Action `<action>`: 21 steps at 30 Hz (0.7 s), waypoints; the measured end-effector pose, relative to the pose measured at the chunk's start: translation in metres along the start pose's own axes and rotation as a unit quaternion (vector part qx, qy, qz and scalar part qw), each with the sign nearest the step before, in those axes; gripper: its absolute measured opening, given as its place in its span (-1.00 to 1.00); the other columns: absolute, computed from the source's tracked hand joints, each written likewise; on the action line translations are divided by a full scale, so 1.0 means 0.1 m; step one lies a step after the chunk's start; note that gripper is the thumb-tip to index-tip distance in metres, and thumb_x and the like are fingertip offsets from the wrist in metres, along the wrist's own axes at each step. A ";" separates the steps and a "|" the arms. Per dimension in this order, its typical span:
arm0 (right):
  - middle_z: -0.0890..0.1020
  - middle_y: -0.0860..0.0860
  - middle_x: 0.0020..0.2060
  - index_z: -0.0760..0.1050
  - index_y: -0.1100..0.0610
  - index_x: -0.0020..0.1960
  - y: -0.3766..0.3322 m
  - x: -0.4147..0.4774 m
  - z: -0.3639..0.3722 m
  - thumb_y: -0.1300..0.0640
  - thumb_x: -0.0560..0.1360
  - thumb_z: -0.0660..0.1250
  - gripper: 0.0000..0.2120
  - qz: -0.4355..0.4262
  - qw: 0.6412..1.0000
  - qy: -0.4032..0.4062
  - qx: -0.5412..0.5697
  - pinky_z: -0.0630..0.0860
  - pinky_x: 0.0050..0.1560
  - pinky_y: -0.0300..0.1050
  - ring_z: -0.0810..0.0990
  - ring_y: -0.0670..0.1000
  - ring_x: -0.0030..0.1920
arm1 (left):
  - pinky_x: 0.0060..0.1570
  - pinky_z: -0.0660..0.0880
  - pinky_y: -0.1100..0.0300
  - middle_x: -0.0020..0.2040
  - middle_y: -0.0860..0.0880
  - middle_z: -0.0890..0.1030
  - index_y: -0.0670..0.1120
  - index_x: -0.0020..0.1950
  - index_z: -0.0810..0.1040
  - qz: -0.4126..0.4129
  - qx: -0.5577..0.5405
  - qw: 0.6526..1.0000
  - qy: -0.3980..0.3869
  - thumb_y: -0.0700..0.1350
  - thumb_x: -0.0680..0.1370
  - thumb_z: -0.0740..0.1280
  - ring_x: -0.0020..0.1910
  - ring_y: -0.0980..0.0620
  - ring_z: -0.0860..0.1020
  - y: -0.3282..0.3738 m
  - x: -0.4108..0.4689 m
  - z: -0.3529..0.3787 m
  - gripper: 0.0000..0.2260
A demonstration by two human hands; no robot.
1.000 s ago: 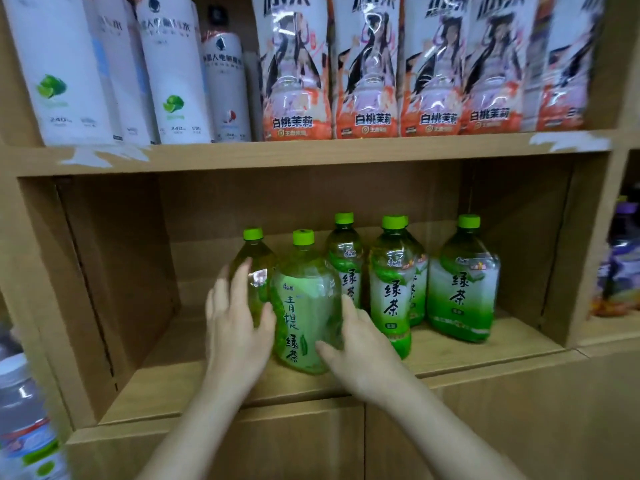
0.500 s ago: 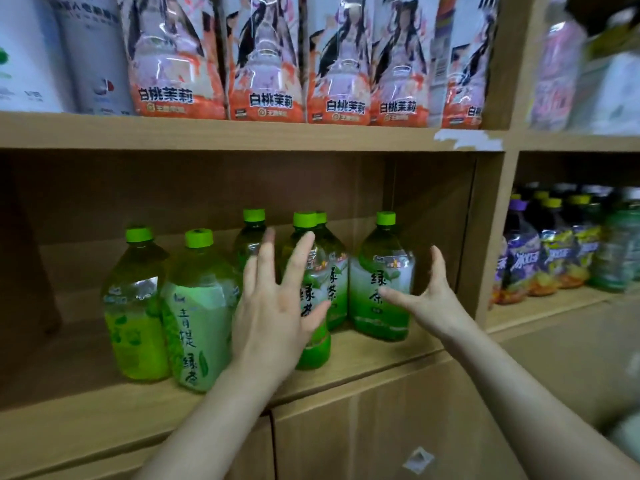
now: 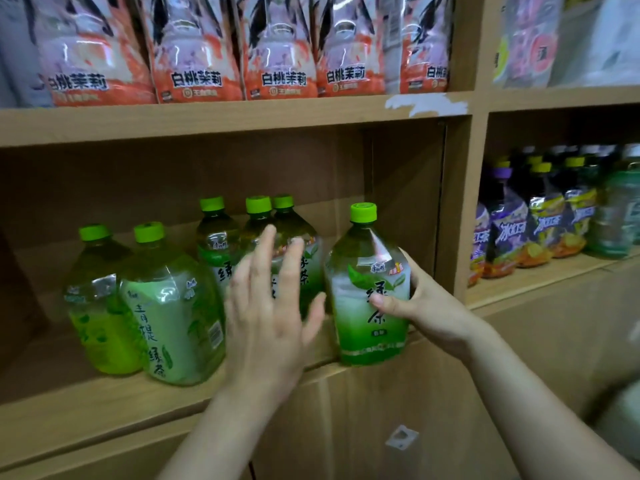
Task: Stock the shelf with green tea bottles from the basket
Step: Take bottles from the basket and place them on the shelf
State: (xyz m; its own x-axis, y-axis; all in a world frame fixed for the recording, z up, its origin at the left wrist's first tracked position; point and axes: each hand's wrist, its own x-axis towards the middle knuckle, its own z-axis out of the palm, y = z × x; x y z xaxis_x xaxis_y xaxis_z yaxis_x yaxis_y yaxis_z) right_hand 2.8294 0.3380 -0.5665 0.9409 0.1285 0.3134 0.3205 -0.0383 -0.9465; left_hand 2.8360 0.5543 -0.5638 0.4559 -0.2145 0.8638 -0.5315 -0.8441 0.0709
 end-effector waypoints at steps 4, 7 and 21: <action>0.62 0.03 0.20 0.28 -0.05 0.42 0.00 -0.12 0.24 0.09 0.39 0.45 -0.34 -0.020 0.995 0.052 0.081 0.58 0.06 -0.13 0.61 0.04 0.18 | 0.36 0.32 0.06 0.48 0.01 0.25 0.16 0.48 -0.21 -0.207 -0.279 0.919 -0.186 0.22 0.30 0.44 0.40 -0.01 0.30 0.58 -0.19 0.19 0.01; 0.55 -0.09 0.28 0.17 -0.19 0.46 -0.11 -0.29 0.44 -0.20 0.41 0.38 -0.30 -0.033 0.992 0.067 0.097 0.47 0.25 -0.10 0.56 -0.08 0.25 | 0.26 0.39 0.12 0.40 0.02 0.31 0.16 0.45 -0.16 -0.275 -0.298 0.901 -0.152 0.19 0.19 0.52 0.32 0.00 0.38 0.68 -0.24 0.13 0.07; 0.47 -0.22 0.23 0.24 -0.11 0.47 -0.59 -0.20 2.38 -0.06 0.51 0.31 -0.44 -0.084 0.989 -0.120 0.011 0.35 0.25 -0.27 0.43 -0.20 0.28 | 0.08 0.53 0.16 0.08 0.20 0.53 0.10 0.33 0.23 -0.413 -0.229 0.879 0.068 0.17 0.01 0.54 0.04 0.21 0.56 -0.79 -0.76 -1.49 -0.06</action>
State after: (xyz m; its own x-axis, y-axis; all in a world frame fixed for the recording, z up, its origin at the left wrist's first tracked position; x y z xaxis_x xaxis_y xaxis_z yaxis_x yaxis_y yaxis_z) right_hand 2.7657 0.5732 -0.5347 0.8201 0.3633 0.4422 0.4658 0.0252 -0.8845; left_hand 2.7370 0.7106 -0.5611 0.7484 0.4658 0.4722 -0.3053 -0.3901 0.8687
